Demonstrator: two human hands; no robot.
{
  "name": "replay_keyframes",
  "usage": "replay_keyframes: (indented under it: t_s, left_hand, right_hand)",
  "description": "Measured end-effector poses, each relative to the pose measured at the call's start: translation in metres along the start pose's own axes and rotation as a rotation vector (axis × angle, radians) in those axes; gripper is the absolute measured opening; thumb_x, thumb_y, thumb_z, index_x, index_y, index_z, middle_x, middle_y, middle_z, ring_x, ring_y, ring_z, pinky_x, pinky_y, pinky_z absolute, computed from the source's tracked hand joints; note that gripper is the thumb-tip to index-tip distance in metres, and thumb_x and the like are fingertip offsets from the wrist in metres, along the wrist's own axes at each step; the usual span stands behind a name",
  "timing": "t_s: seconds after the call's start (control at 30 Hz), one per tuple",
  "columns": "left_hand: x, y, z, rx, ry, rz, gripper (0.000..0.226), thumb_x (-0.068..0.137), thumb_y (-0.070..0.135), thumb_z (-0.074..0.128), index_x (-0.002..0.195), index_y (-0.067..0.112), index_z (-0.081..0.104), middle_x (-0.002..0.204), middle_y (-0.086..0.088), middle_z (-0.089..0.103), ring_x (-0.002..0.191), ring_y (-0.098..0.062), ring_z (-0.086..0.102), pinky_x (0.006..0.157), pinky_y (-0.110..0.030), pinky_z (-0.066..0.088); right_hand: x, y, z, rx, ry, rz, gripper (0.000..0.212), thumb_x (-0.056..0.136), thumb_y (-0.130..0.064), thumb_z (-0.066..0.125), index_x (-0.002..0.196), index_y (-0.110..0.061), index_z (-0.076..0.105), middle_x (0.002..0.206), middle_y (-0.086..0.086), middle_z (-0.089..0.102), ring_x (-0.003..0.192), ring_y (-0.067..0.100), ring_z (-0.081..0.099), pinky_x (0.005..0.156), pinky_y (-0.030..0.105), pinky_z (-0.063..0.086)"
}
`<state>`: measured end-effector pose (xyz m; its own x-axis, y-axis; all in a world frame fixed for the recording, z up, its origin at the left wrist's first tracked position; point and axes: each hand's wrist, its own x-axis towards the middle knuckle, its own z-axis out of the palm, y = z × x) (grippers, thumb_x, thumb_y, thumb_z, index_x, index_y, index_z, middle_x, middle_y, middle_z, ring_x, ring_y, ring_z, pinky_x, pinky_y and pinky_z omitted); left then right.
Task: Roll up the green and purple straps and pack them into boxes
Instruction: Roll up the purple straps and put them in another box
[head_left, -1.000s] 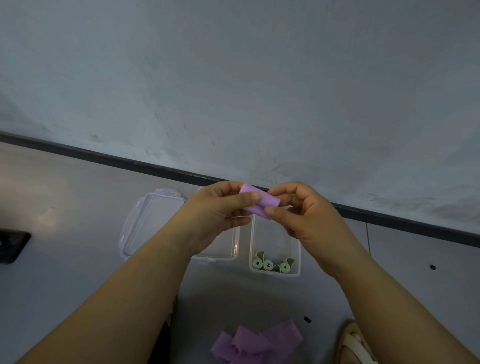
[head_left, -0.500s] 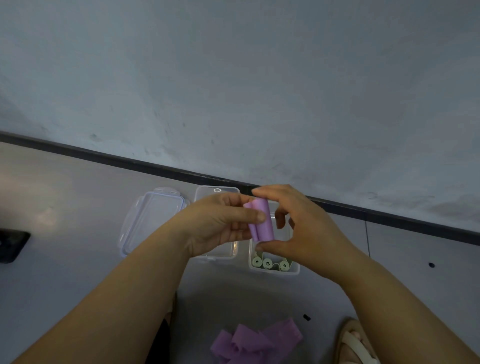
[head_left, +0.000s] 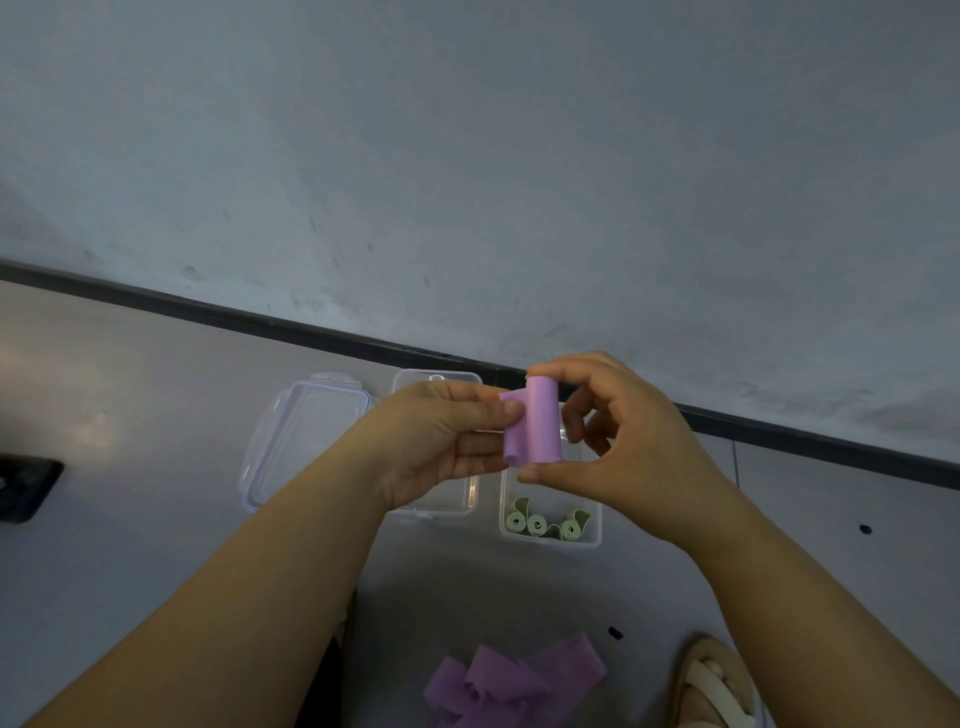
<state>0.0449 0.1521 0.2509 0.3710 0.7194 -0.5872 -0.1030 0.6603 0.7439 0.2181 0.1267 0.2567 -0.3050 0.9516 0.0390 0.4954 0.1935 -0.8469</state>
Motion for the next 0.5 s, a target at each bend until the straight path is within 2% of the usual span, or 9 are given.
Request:
replay_keyframes:
  t_s: [0.13, 0.27, 0.4, 0.5]
  left_hand:
    - [-0.0016, 0.0003, 0.0027, -0.006, -0.035, 0.001, 0.011, 0.086, 0.006, 0.057, 0.092, 0.004, 0.065, 0.075, -0.010, 0.072, 0.066, -0.017, 0.070, 0.062, -0.025, 0.058]
    - [-0.0013, 0.0005, 0.0027, -0.055, -0.091, 0.008, 0.014, 0.087, 0.008, 0.053, 0.099, 0.004, 0.060, 0.086, -0.015, 0.071, 0.078, -0.024, 0.070, 0.073, -0.034, 0.057]
    - [-0.0014, 0.0004, 0.0026, -0.034, -0.112, 0.020, 0.036, 0.071, 0.021, 0.064, 0.102, 0.006, 0.059, 0.091, -0.014, 0.071, 0.082, -0.025, 0.070, 0.075, -0.034, 0.058]
    - [-0.0023, -0.0005, 0.0042, -0.011, -0.093, 0.009, 0.042, 0.062, 0.017, 0.068, 0.102, 0.006, 0.060, 0.085, -0.010, 0.073, 0.078, -0.021, 0.071, 0.071, -0.030, 0.059]
  right_hand:
    - [-0.0020, -0.0016, -0.0011, 0.057, 0.011, 0.017, 0.056, 0.058, -0.026, 0.085, 0.099, -0.041, 0.051, 0.085, -0.021, 0.051, 0.074, 0.002, 0.051, 0.064, 0.015, 0.049]
    - [-0.0010, 0.0012, -0.0012, -0.037, 0.021, -0.014, 0.055, 0.058, -0.032, 0.084, 0.098, -0.044, 0.049, 0.089, -0.021, 0.050, 0.077, 0.003, 0.049, 0.066, 0.012, 0.045]
    - [-0.0001, 0.0054, 0.0018, -0.120, 0.016, -0.038, 0.055, 0.060, -0.038, 0.081, 0.100, -0.049, 0.044, 0.094, -0.022, 0.048, 0.078, 0.004, 0.048, 0.065, 0.010, 0.042]
    - [-0.0008, 0.0073, 0.0041, -0.166, 0.009, -0.056, 0.059, 0.063, -0.041, 0.079, 0.108, -0.047, 0.042, 0.096, -0.025, 0.046, 0.079, 0.001, 0.047, 0.066, 0.011, 0.043]
